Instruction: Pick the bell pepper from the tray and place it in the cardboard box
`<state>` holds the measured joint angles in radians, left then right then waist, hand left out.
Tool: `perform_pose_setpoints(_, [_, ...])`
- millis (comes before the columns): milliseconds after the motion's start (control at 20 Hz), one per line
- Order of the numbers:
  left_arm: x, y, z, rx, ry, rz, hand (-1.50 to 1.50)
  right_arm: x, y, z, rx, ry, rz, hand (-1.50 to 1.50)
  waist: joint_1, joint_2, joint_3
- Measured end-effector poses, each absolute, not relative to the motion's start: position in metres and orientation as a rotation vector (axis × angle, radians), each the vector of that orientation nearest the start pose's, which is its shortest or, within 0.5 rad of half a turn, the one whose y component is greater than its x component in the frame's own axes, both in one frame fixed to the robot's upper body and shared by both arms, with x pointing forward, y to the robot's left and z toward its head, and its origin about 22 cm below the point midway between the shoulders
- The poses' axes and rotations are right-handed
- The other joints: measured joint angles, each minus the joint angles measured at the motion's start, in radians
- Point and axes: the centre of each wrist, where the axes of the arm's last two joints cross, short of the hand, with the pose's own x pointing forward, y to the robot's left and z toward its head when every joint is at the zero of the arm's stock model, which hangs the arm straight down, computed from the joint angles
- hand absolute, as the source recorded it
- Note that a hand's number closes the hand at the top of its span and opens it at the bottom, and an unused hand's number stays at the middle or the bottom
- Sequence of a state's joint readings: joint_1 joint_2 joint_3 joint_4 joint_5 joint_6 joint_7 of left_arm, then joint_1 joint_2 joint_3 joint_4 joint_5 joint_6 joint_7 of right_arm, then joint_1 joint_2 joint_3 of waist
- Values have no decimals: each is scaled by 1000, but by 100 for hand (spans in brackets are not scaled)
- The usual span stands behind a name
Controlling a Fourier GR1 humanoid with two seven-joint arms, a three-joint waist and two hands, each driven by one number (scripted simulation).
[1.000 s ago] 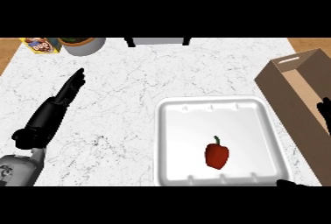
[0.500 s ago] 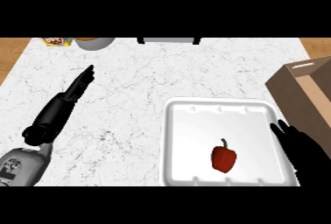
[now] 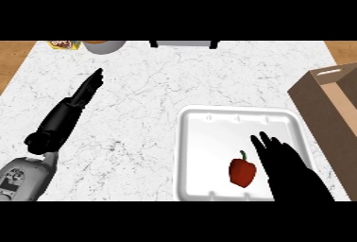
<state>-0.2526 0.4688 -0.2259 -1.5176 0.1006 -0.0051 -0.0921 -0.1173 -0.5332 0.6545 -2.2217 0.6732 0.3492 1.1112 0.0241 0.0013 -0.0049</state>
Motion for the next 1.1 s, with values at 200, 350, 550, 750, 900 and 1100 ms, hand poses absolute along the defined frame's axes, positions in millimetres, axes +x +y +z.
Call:
perform_pose_setpoints(200, [294, 261, 67, 84, -1750, -545, 0, 175, -142, 129, -854, -1012, 1173, -150, -5, 0, 0])
perform_pose_setpoints(350, [294, 260, 66, 84, -1747, -543, 0, 183, -128, 118, -843, -976, 1186, -150, -9, -1, 1])
perform_pose_setpoints(550, [293, 270, 65, 88, -1742, -536, 0, 190, -116, 106, -883, -936, 1200, -150, -14, -2, 2])
perform_pose_setpoints(750, [294, 265, 61, 98, -1742, -532, 0, 202, -105, 102, -920, -922, 1196, -150, -19, -2, 3])
perform_pose_setpoints(900, [291, 269, 62, 96, -1745, -528, 0, 201, -102, 95, -934, -898, 1203, -150, -21, -3, 3])
perform_pose_setpoints(1100, [291, 269, 67, 95, -1749, -527, 0, 207, -102, 88, -956, -858, 1210, -150, -22, -3, 4])
